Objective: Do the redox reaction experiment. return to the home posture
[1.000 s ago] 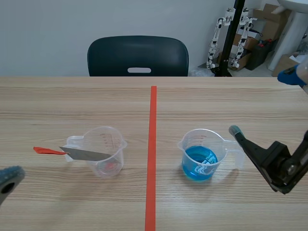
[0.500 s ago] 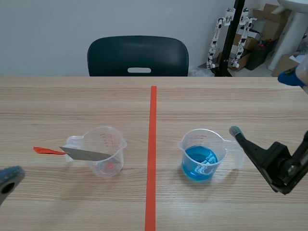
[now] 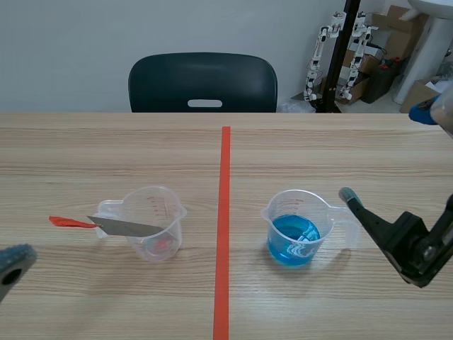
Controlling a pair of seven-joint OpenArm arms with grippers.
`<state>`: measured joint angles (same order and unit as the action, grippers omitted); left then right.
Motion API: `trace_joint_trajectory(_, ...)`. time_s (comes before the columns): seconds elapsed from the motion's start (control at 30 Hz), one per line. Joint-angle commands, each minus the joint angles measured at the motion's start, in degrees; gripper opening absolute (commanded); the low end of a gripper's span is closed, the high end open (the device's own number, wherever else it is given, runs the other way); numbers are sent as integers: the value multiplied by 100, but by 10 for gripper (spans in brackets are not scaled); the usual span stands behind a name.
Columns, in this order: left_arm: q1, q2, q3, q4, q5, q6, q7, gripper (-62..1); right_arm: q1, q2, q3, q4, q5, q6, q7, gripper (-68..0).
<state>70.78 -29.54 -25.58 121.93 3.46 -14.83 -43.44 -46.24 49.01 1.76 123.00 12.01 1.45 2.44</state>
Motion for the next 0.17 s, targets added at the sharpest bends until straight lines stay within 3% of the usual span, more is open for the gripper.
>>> trace_joint_trajectory(0.0, 46, 44, 39, 76, -63, 13, -61, 14, 68, -13, 44, 31, 17, -39, 26, 4)
trace_joint_trajectory(0.13, 46, 44, 39, 76, -63, 13, -61, 14, 68, -13, 44, 31, 17, -39, 28, 4)
